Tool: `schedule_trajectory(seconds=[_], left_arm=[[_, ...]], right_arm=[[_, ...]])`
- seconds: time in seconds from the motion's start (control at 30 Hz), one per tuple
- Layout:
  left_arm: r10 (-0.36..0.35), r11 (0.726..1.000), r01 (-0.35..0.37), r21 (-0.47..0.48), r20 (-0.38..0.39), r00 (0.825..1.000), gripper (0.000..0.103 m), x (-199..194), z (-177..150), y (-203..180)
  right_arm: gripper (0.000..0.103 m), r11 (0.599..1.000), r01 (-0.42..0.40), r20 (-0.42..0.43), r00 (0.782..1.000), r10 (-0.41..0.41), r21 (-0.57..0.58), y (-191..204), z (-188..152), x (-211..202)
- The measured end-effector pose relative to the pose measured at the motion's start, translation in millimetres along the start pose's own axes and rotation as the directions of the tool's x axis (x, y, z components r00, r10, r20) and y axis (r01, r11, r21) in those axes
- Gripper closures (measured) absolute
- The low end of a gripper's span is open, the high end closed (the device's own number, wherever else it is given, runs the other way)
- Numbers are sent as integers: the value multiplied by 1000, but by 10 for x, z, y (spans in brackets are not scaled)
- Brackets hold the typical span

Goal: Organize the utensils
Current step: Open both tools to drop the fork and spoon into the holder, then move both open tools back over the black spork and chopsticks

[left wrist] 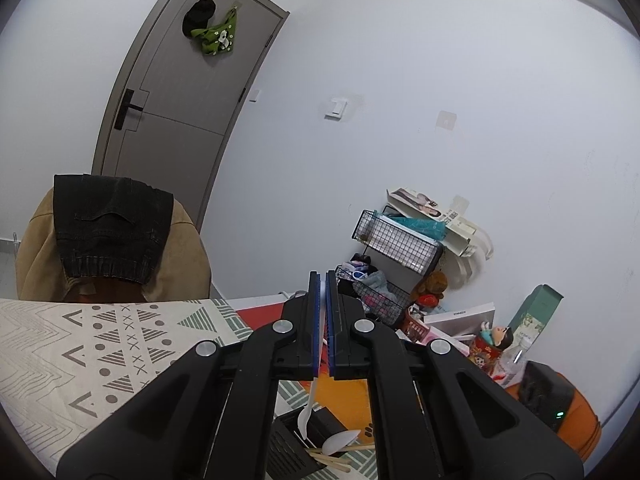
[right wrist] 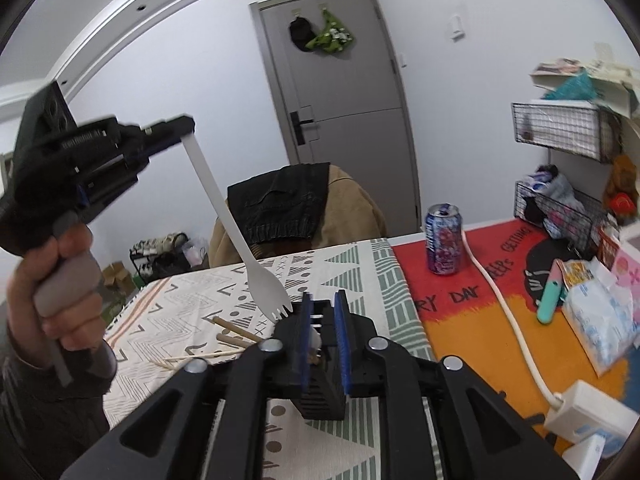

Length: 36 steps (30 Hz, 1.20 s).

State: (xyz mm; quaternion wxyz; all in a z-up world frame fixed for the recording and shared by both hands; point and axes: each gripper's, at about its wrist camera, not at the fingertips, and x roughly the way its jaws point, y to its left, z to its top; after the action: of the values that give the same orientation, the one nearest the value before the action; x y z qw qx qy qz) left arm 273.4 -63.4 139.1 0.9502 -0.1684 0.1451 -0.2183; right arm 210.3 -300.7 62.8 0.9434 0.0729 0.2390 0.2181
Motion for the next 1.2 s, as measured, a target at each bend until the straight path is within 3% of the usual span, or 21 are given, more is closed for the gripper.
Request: schedule_trajectory(seconds=[0.03,0.13,0.3,0.47,0.5,0.53,0.57,0.63,0.73,0.83,0.97,1.2], left_arm=[[3,1000,-3,3,-1,1000,99,23,-11,-6],[23,999,-24,37,10,1000,99,81,-70,-65],[21,997,-23,77,30,999,99,135,-169,-145],[17,997,-15,76,-28,999,97,218,-280,-164],[14,998,-10,64,-55,998,94,241,-291,-140],[6,999,-2,45,-82,997,83,252,-299,-99],[5,999,-2,35,-92,996,60,244,-309,-73],[12,1000,-10,24,-87,996,40,188,-324,-17],[34,999,-32,18,-100,994,38,65,-333,86],[66,998,-65,10,-111,992,23,-36,-333,181],[109,994,-109,8,-130,986,10,-222,-380,322],[208,975,-218,-30,-195,959,7,-546,-571,675]], right_arm=[[71,1000,1,6,1000,-1,14,-29,-18,-39],[69,1000,9,7,1000,-9,16,-43,-55,-93],[54,999,25,-10,1000,-25,27,-70,-153,-115],[30,997,64,-51,997,-62,44,-120,-318,-58],[27,996,78,-61,995,-75,49,-137,-351,-43],[25,994,90,-73,994,-85,58,-161,-393,-23],[22,994,93,-78,993,-88,64,-175,-411,-14],[18,992,101,-86,992,-94,79,-204,-463,3],[10,990,106,-79,992,-98,93,-201,-512,6],[8,990,97,-80,993,-89,105,-175,-562,26],[8,989,80,-93,993,-68,127,-142,-643,78],[8,992,42,-135,990,-26,118,-6,-793,184]])
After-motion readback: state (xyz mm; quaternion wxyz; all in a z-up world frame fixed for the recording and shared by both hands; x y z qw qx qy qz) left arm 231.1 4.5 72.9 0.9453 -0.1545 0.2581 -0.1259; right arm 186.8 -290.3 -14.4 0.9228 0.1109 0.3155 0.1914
